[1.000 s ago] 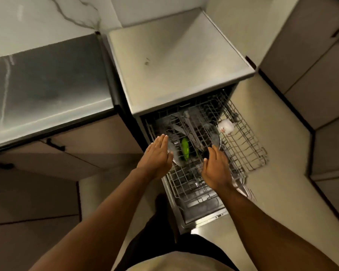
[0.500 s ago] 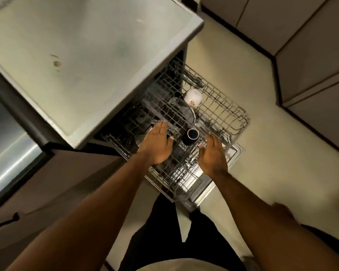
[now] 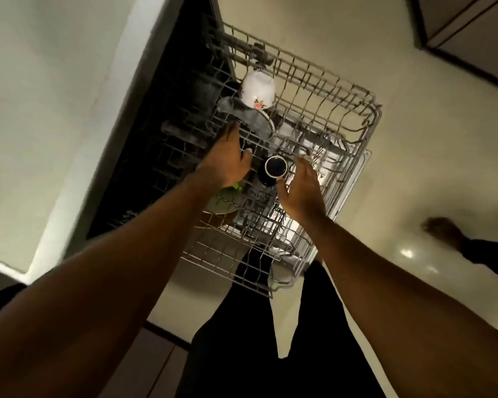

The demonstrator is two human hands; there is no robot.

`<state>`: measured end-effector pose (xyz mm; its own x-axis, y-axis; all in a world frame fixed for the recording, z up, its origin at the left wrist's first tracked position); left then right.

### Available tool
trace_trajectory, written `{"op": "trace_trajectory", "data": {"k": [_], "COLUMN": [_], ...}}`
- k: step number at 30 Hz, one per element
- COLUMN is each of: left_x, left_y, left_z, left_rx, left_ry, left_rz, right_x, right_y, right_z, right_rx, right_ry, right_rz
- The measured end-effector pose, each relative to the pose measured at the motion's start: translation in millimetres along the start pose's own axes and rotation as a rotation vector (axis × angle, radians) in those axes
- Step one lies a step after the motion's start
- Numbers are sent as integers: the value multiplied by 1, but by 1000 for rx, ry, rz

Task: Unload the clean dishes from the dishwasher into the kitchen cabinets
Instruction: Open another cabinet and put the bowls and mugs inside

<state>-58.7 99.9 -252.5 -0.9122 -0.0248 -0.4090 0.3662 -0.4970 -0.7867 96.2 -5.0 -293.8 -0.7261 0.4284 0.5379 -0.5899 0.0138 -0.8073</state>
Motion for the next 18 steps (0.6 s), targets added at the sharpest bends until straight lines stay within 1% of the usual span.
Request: {"op": "trace_trajectory", "data": {"k": [5, 8, 10, 13, 18], "left_x": [5, 7, 6, 0, -11], "left_y": [24, 31, 33, 37, 46], "left_z": [-48, -78, -95, -115, -143], "left_rx": [-7, -90, -149, -189, -229], "left_ry": [-34, -45, -48, -97, -122], "left_rz": [-51, -27, -13, 32, 99], "right_x": [-16, -26, -31, -35, -41], "right_y": [34, 53, 62, 69, 72], "right_z": [-8, -12, -14, -18, -27], "right_rx": [61, 88, 82, 64, 30], "right_ry": [18, 32, 47, 62, 56], "right_rz": [-141, -203, -213, -241, -327]}}
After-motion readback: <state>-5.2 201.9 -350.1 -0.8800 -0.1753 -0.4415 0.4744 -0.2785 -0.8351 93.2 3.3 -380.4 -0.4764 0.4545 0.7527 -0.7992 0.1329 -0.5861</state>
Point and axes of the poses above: each hand's wrist, its own z-axis away from the middle knuckle, its own y-axis out of the palm, x = y × z, the point moved 5 cm from there along -z, towards the middle knuckle, and after that the axes turned 12 degrees about -x, right-handed, at the moved point
